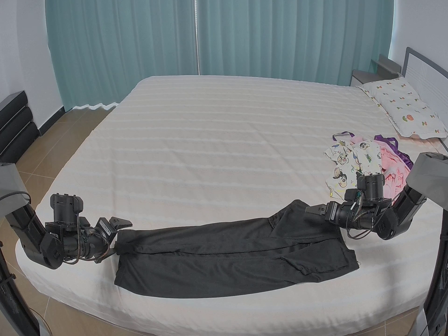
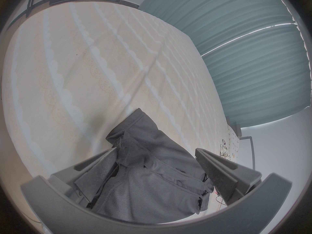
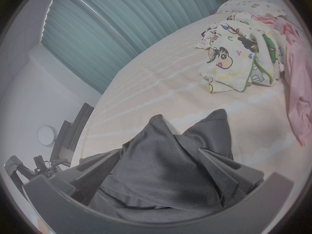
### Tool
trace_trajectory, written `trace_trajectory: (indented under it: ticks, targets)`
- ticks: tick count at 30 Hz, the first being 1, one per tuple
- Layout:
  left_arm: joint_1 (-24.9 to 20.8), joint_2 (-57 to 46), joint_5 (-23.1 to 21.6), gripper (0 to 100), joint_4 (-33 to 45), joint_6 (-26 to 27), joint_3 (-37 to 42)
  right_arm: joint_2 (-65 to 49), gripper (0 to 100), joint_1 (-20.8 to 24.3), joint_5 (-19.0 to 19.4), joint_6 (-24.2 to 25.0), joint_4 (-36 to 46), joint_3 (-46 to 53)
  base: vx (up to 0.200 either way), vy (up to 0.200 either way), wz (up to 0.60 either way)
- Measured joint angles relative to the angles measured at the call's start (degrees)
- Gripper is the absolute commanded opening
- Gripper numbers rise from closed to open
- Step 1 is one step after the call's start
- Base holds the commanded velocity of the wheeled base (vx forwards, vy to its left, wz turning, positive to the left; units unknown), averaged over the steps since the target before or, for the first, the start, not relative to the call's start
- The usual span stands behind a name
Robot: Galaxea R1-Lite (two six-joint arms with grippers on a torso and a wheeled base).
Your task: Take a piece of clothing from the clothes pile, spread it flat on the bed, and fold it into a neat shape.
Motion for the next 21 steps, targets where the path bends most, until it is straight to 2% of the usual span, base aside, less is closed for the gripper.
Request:
trace_trajectory:
  ticks: [6, 7, 21]
  targets:
    - [0.0, 0.0, 0.0, 100, 0.0, 0.0, 0.3, 2.1, 100, 0.2, -0.1, -0.4, -0.1, -1.5, 0.0, 0.0, 0.0]
    - [0.0, 0.0, 0.0, 100, 0.0, 0.0, 0.3, 2.3, 0, 0.2, -0.1, -0.4, -0.1, -1.6, 0.0, 0.0, 0.0]
    - [0.1, 0.0, 0.0, 100, -0.1, 0.0, 0.7, 2.1, 0, -1.0, -0.2, 0.0, -0.4, 0.8, 0.0, 0.0, 0.0]
